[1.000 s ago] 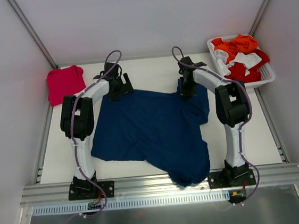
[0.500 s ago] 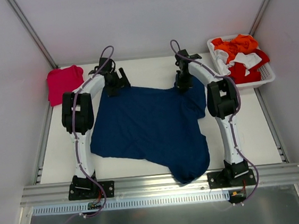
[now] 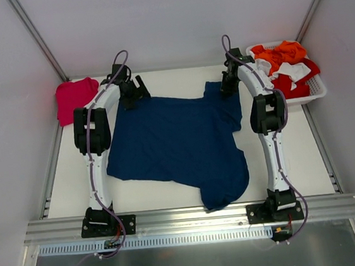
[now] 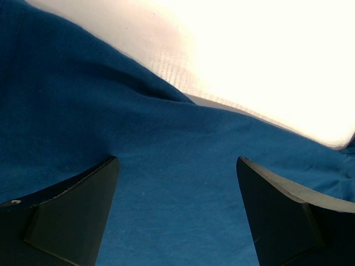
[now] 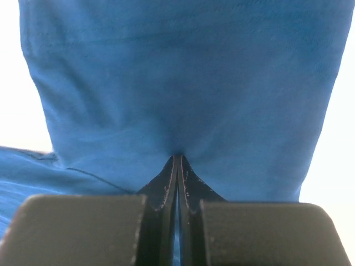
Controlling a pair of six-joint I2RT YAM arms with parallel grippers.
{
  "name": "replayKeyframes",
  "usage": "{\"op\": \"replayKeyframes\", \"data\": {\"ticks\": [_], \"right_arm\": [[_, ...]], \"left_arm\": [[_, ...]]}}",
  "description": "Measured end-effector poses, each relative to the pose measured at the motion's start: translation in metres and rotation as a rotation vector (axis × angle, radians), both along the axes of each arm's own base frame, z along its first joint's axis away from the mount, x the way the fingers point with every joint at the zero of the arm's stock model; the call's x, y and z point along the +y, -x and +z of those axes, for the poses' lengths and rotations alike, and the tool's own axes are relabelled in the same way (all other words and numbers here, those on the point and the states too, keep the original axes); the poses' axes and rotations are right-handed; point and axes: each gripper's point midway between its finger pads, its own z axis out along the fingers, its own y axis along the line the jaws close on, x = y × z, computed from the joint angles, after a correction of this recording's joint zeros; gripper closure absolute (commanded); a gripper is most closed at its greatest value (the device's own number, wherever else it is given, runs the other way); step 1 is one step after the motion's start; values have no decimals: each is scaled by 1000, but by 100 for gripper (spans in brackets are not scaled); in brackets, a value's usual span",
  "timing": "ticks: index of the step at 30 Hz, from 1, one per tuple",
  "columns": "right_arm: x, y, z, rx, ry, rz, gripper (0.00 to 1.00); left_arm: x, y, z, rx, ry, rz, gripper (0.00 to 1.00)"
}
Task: Fold and stack the t-shirts
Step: Flatten out the tshirt
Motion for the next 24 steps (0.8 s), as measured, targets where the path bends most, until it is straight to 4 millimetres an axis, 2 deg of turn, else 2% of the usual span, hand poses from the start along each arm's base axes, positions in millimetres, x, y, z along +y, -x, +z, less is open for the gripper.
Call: {"op": "replayKeyframes", "data": {"ticks": [1,3,4,7,8,11,14,15,16,20,21,22,24], "right_arm": [[-1,-1,-2,-3,-5,2,99],[-1,1,-2,-11,-19,11,89],[-1,6,-1,-7,-20,18,88],[1,18,4,8,-14,36,87],[1,22,6,10,-12,41,89],[1,34,16,4,5,53,91],[-7,53,31,-5,61,49,91],[-11,58,39,-13,85,45,95],[-14,61,48,-29,105,42,99],[-27,70,81,-96,168,21,99],[-30,72,86,-104,181,16,99],[-33,74,89,-110,192,11,100],[-37,76,89,-110,210,4,99]], "left_arm": [[0,0,0,2,0,0,11],[1,0,0,1,-4,2,9],[2,1,0,0,-12,7,8],[7,8,2,4,-49,13,7],[10,12,4,6,-62,17,7],[15,21,17,-6,-94,25,6],[15,25,37,-44,-115,28,6],[13,27,45,-57,-117,24,6],[11,29,51,-71,-121,19,6],[-5,37,66,-102,-127,-16,3],[-10,40,66,-104,-129,-29,6],[-14,43,65,-101,-130,-38,17],[-21,48,61,-93,-135,-59,21]]}}
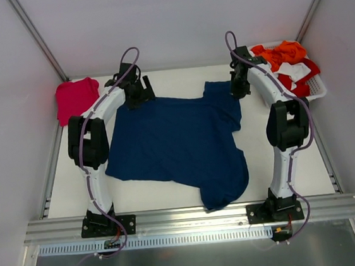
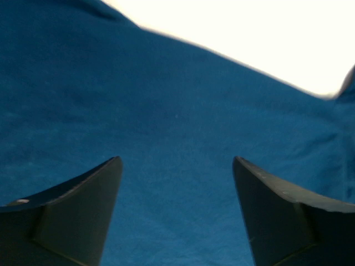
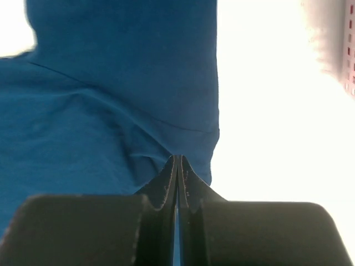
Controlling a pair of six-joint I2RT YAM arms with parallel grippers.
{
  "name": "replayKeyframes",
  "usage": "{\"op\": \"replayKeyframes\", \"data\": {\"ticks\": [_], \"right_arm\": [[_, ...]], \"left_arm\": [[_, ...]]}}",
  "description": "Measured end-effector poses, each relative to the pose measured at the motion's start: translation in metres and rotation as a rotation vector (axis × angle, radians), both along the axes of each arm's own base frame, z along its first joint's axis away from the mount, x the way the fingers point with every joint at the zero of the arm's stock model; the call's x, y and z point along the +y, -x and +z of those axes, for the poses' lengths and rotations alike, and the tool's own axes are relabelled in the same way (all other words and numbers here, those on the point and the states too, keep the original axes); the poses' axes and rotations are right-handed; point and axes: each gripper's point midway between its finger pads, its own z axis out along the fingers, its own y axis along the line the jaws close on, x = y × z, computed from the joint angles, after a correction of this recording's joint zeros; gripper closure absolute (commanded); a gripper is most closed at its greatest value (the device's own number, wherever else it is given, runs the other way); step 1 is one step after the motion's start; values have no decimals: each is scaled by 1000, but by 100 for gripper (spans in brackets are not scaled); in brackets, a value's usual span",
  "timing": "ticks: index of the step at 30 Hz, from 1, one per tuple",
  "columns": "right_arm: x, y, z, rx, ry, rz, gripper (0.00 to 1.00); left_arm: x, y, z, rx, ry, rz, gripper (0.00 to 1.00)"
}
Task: Fold and stack the t-shirts
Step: Flatten out the tshirt
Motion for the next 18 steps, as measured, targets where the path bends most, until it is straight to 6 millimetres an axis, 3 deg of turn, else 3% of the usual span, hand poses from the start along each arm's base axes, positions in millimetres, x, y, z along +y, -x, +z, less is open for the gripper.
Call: {"op": "replayKeyframes", "data": {"ticks": [2,5,6,7,8,9,18], "right_arm": [[-2,2,-6,14,10,-4,100],[-4,7,-22,56,22,-8,99],[-3,8,-28,70,25,-8,99],[-3,9,-35,87,27,-9,99],[-3,9,-42,101,29,-10,99],[-3,10,-48,116,31,-11,99],[1,14,-88,208,42,-21,100]], "left_arm": [[-5,6,-6,15,-7,-15,34],[-4,15,-18,40,-32,-26,36],[-2,18,-21,49,-42,-23,45],[0,21,-23,55,-46,-20,61],[1,25,-25,60,-50,-19,88],[2,28,-25,64,-52,-13,100],[7,32,-16,26,-104,-1,100]]}}
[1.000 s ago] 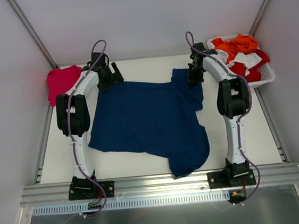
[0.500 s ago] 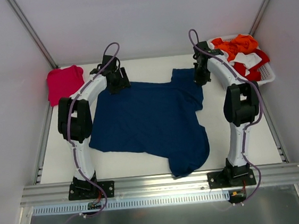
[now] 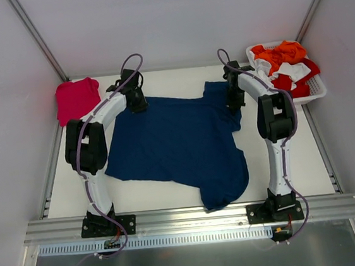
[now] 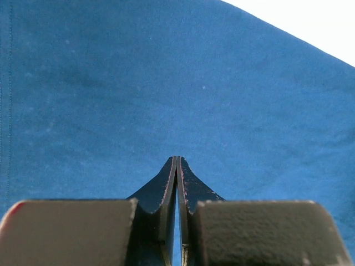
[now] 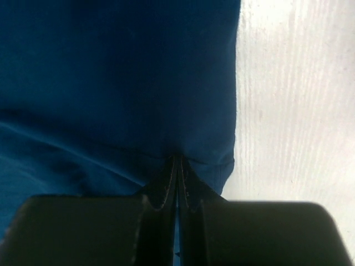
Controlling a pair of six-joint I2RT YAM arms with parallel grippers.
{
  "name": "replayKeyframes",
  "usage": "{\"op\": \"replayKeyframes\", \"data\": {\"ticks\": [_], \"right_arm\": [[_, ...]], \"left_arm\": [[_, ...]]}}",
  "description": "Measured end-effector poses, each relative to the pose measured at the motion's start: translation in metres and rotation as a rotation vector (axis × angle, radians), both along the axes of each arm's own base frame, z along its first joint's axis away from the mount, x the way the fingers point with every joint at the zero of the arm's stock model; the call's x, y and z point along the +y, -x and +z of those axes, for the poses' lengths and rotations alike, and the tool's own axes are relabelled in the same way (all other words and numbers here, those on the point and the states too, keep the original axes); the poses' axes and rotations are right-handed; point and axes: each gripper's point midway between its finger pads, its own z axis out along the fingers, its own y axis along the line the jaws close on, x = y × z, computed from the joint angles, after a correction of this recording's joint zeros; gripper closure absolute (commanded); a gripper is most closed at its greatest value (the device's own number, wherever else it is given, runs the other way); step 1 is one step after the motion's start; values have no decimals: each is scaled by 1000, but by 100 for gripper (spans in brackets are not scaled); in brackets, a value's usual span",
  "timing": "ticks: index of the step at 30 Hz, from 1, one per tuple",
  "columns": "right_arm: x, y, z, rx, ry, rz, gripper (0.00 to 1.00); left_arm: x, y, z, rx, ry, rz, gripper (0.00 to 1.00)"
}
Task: Fold and stack the t-shirts
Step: Flatten out the tshirt
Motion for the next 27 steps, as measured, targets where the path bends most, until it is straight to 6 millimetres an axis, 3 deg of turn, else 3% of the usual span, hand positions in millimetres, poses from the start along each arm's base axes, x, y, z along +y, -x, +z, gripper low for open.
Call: {"op": "replayKeyframes", "data": {"ticks": [6,13,19,22,27], "right_arm": [[4,-8,-4,10,0,-3,99],[9,-37,-4,-4,6,-5,99],[13,-64,-3,-37,-21,-11,99],[8,-68,-4,-32,-54,-27,99],[-19,-75,-3,-35,-95,-85,99]], "left_arm": [[1,-1,-3,5,-6,2,100],[0,-2,-21,40,-17,-1,100],[2,-3,-22,38,-23,-8,100],[2,-3,-22,38,-25,-11,100],[2,-3,-21,37,-27,-13,100]]}}
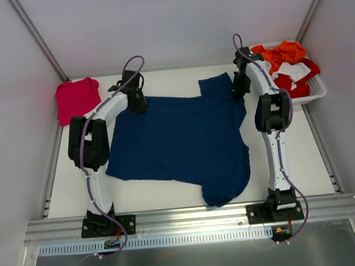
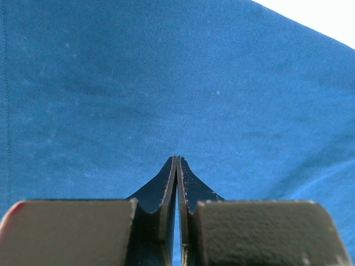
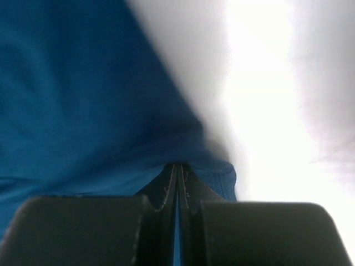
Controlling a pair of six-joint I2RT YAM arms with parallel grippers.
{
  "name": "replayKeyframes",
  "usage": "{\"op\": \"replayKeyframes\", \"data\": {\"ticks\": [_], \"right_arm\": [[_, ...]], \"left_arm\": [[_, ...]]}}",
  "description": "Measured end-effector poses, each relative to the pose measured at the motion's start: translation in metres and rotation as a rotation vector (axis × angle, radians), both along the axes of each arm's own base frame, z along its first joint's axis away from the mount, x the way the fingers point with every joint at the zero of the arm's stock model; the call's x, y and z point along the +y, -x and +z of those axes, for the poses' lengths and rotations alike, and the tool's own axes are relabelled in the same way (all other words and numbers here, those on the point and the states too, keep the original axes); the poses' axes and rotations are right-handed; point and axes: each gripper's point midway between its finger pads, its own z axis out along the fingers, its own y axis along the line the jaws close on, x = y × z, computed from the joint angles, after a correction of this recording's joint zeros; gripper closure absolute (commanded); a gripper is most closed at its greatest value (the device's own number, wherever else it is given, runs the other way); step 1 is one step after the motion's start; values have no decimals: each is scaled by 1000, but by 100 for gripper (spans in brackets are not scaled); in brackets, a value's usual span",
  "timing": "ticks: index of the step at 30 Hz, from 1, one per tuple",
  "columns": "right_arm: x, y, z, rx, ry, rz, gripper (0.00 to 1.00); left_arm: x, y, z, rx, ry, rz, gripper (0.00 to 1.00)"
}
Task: Fold and stack the t-shirts
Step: Flatten out the tshirt
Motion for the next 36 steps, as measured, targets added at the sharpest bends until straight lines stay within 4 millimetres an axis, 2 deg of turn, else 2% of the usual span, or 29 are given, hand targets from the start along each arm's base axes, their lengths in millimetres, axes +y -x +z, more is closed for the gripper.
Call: {"op": "replayKeyframes", "data": {"ticks": [3,7,11,15,21,23,25,26,27,28,30,32,35,36], "right_arm": [[-20,-6,2,-9,-24,-30,99],[-31,-10,5,-23,-43,-45,100],[-32,-19,14,-58,-89,-42,99],[-48,-27,18,-88,-119,-76,99],[-38,-28,21,-110,-174,-48,98],[-33,-22,21,-98,-173,-34,98],[-29,-19,21,-91,-171,-18,99],[-23,-16,21,-85,-171,-2,100],[-19,-14,23,-84,-170,9,99],[-12,-10,24,-78,-170,26,99],[3,-3,32,-81,-170,59,99],[18,7,46,-88,-175,92,91],[35,17,78,-141,-202,138,75],[37,19,92,-167,-210,148,64]], "left_arm": [[2,-3,4,-8,2,4,100],[3,-8,9,-21,11,7,100],[2,-9,10,-23,15,7,100],[4,-9,11,-22,19,10,100],[8,-10,10,-27,-1,23,98],[13,-12,11,-35,-25,36,84],[17,-16,12,-45,-44,49,80],[19,-17,12,-49,-52,56,47],[22,-17,12,-50,-60,59,28],[23,-17,12,-50,-63,60,16],[24,-17,11,-50,-62,72,1],[25,-14,11,-49,-60,77,1],[29,-4,15,-54,-51,80,1],[31,1,19,-59,-48,79,1]]}}
